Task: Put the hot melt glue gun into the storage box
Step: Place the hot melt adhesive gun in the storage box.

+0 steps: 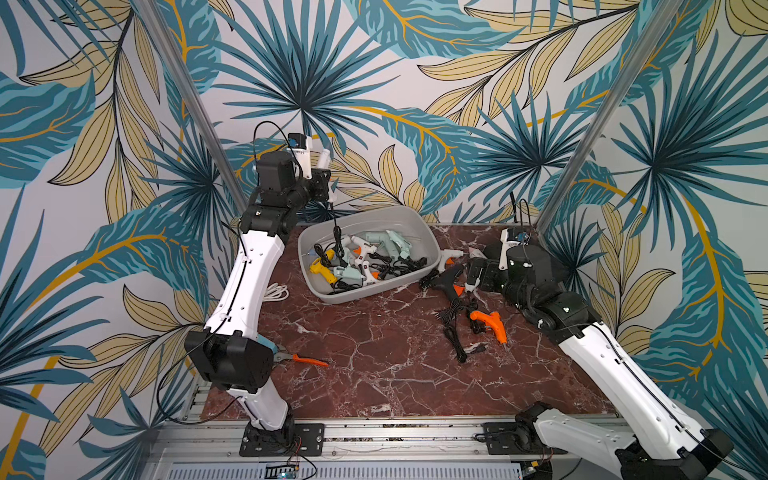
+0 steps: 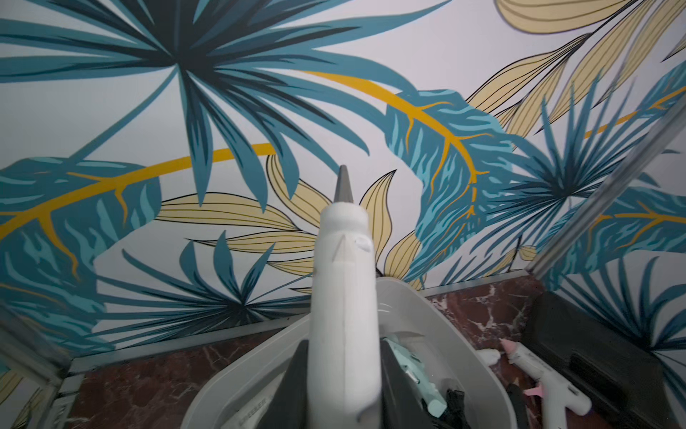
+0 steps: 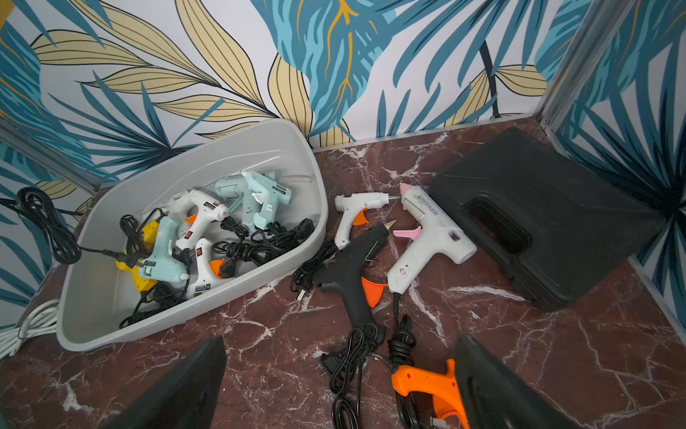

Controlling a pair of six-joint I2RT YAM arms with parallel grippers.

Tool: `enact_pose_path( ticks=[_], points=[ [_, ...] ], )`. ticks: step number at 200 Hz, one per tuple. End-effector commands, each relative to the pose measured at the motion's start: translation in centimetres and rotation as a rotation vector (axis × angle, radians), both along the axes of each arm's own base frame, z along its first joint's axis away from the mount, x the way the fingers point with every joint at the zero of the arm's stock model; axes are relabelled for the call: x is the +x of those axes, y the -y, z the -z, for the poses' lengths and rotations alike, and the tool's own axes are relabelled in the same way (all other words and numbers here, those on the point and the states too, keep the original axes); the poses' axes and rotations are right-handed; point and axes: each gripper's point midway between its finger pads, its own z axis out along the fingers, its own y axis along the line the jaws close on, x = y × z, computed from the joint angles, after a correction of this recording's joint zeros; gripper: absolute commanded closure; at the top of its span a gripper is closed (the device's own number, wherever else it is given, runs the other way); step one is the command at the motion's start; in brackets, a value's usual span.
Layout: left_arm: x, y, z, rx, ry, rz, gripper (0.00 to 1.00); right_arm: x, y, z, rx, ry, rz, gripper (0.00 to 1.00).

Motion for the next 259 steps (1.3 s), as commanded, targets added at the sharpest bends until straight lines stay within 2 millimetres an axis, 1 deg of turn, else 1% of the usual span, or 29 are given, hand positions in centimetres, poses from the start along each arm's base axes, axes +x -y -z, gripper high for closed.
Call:
enact_pose_path(
  ticks=[1,13,36,54,70,88,114,128,147,198,224,243,259],
  points=[
    [0.1,-2.8,-0.2,0.134,0.025,-0.126,1.0,-0.2,1.2,0.1,0.0,-0.002,0.071,0.0],
    [0.3,-3.5,0.9,0.163,0.001,-0.162,1.0,-0.3,1.3,0.2,-0.002,-0.004,0.081,0.0],
    [0.5,-4.4,2.3,0.217,-0.029,-0.214,1.0,-0.2,1.5,0.4,-0.005,-0.015,0.097,0.01],
    [0.9,-4.2,3.3,0.277,-0.058,-0.237,1.0,-0.1,1.6,0.9,-0.006,-0.037,0.111,0.0],
    [1.3,-3.4,4.6,0.329,-0.082,-0.244,1.0,0.0,1.6,1.3,-0.009,-0.062,0.123,0.01],
    [1.8,-1.9,6.7,0.371,-0.118,-0.23,1.0,0.1,1.8,1.9,-0.016,-0.088,0.139,0.01],
    [2.8,0.2,10.8,0.442,-0.188,-0.214,1.0,-0.1,1.9,2.3,-0.023,-0.12,0.147,0.01],
    [3.3,1.5,12.7,0.479,-0.216,-0.206,1.0,-0.2,2.0,2.5,-0.026,-0.137,0.153,0.01],
    [4.0,3.8,15.3,0.51,-0.25,-0.183,1.0,-0.4,2.3,2.7,-0.029,-0.154,0.173,0.0],
    [5.7,9.9,21.4,0.561,-0.302,-0.108,1.0,-1.0,3.0,3.4,-0.01,-0.197,0.213,0.0],
    [6.2,11.9,24.2,0.572,-0.339,-0.079,0.88,-1.6,3.4,3.5,-0.007,-0.207,0.223,0.01],
    [6.3,12.9,25.8,0.575,-0.36,-0.065,0.85,-1.9,3.6,3.5,-0.001,-0.206,0.229,0.01],
    [6.2,13.8,26.8,0.567,-0.373,-0.049,0.81,-2.0,3.7,3.6,0.003,-0.209,0.233,0.01]
  ],
)
